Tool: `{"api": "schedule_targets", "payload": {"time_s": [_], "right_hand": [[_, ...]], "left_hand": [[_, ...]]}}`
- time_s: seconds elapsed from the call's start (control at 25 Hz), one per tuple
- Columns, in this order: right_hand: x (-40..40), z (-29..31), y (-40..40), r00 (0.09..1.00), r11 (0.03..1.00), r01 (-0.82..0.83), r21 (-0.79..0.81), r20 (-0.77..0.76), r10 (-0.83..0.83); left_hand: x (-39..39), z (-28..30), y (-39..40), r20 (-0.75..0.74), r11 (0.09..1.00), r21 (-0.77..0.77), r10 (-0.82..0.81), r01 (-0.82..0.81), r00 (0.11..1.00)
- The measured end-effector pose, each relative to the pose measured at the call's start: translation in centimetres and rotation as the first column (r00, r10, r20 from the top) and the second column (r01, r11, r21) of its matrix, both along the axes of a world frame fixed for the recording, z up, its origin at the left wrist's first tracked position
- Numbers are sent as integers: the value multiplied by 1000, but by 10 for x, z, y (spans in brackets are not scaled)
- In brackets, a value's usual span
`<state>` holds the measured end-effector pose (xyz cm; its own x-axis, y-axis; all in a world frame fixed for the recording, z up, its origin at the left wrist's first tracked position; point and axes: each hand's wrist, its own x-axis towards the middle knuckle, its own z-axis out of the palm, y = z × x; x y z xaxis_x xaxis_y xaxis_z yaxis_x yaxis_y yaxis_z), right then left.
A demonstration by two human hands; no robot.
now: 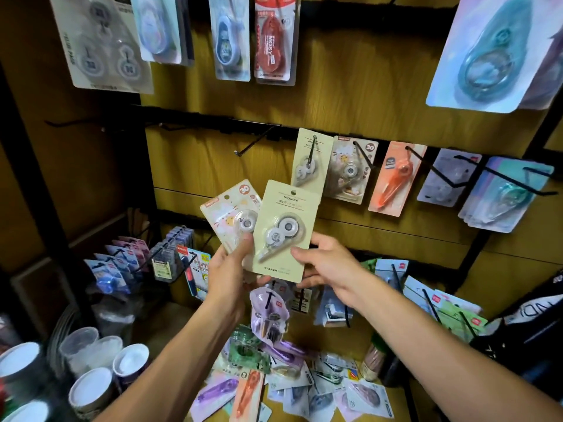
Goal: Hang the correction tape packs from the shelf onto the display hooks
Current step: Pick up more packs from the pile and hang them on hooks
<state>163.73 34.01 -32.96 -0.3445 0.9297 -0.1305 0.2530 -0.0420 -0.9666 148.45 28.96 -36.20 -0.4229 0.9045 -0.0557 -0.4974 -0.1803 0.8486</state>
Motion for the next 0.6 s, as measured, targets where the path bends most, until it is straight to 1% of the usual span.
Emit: {"api": "schedule_targets", "payload": {"time_s": [0.12,0.2,0.32,0.48,0.52,0.6], "right_hand": [[19,9,-20,997,959,39,280,50,-55],[32,21,-28,999,916,17,402,37,-35],[41,41,-37,999,886,40,462,10,-51],[37,56,-50,987,894,156,421,-40,-153],[36,56,-52,977,876,209,435,-65,-201],[30,59,-54,949,801,313,510,-127,-290]], "left_hand": [[5,4,-6,8,1000,20,21,-21,1000],[4,6,-9,0,998,14,58,-58,998],[5,11,-13,-35,998,10,66,-66,997],[8,15,-19,-54,998,-1,56,-56,997],[8,16,-20,-57,999,-1,53,-53,997],[8,18,-20,-69,999,3,49,-49,996]]}}
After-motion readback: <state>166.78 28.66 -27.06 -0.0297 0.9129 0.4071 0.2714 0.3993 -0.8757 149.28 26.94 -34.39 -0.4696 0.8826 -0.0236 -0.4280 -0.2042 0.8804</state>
